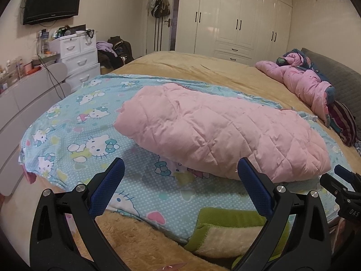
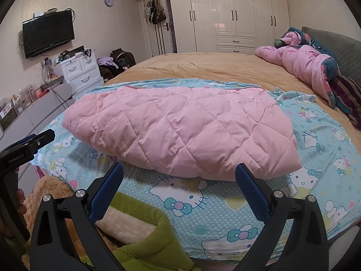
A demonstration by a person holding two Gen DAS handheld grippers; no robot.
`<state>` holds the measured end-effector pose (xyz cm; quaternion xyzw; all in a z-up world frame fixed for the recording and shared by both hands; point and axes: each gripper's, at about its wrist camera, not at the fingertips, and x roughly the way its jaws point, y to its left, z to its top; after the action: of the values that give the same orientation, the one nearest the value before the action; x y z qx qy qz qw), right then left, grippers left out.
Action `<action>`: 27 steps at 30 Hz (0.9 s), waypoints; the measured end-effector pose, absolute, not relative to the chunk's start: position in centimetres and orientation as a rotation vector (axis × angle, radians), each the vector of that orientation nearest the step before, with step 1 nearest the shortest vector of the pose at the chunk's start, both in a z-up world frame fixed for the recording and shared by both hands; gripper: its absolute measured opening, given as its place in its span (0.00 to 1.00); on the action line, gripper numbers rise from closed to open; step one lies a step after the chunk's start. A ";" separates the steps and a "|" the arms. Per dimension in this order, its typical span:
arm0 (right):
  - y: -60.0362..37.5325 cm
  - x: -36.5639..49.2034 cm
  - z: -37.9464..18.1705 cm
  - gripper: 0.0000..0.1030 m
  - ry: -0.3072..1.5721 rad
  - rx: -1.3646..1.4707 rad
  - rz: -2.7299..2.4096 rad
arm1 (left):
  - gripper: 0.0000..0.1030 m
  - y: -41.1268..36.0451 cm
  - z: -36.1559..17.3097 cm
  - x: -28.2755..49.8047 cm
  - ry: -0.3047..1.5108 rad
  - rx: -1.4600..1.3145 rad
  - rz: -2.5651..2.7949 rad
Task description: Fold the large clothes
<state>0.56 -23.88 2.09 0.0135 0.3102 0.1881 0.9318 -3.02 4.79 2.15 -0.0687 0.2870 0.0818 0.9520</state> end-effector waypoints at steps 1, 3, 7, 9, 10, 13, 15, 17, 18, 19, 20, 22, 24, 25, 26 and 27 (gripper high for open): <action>-23.9 0.5 2.1 0.96 0.634 0.026 0.383 | 0.91 4.8 2.1 -3.1 0.584 -0.139 0.169; -23.9 0.6 2.1 0.96 0.636 0.025 0.380 | 0.91 4.8 2.1 -3.0 0.586 -0.137 0.173; -24.0 0.6 2.0 0.96 0.638 0.020 0.369 | 0.91 5.0 2.0 -2.9 0.591 -0.136 0.181; -24.2 0.7 2.0 0.96 0.640 0.021 0.360 | 0.91 5.0 1.9 -2.9 0.594 -0.136 0.185; -24.2 0.7 2.0 0.96 0.642 0.021 0.357 | 0.91 5.1 1.9 -2.8 0.597 -0.137 0.188; -24.5 0.9 1.8 0.96 0.646 0.024 0.337 | 0.91 5.4 1.6 -2.7 0.605 -0.141 0.190; -24.8 1.1 1.7 0.96 0.647 0.029 0.319 | 0.91 5.6 1.4 -2.5 0.614 -0.138 0.194; -25.5 1.3 1.4 0.96 0.651 0.025 0.279 | 0.91 5.9 1.1 -2.4 0.622 -0.137 0.201; -26.5 1.3 1.1 0.96 0.658 0.033 0.251 | 0.91 6.3 0.8 -2.3 0.633 -0.145 0.200; -27.5 1.4 0.8 0.96 0.667 0.042 0.220 | 0.91 6.9 0.5 -2.2 0.645 -0.154 0.201; -28.6 1.6 0.3 0.96 0.684 0.057 0.184 | 0.91 7.5 0.1 -2.1 0.656 -0.159 0.209; -32.5 1.7 -0.8 0.96 0.718 0.121 0.068 | 0.91 9.1 -0.5 -1.9 0.675 -0.162 0.241; -37.7 1.6 -2.2 0.96 0.734 0.166 -0.106 | 0.91 11.8 -1.1 -1.8 0.694 -0.177 0.302; -40.4 1.5 -2.9 0.96 0.740 0.187 -0.194 | 0.91 13.3 -1.3 -1.6 0.698 -0.189 0.338; -43.4 1.1 -3.7 0.96 0.741 0.205 -0.298 | 0.91 16.0 -1.6 -1.2 0.706 -0.211 0.389; -47.9 0.2 -4.7 0.96 0.741 0.227 -0.457 | 0.91 18.4 -1.8 -0.7 0.709 -0.226 0.439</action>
<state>0.23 -47.92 -4.74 0.1099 0.3582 -0.2208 0.9005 -0.70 18.37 -1.78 -0.1095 0.3435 0.2125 0.9082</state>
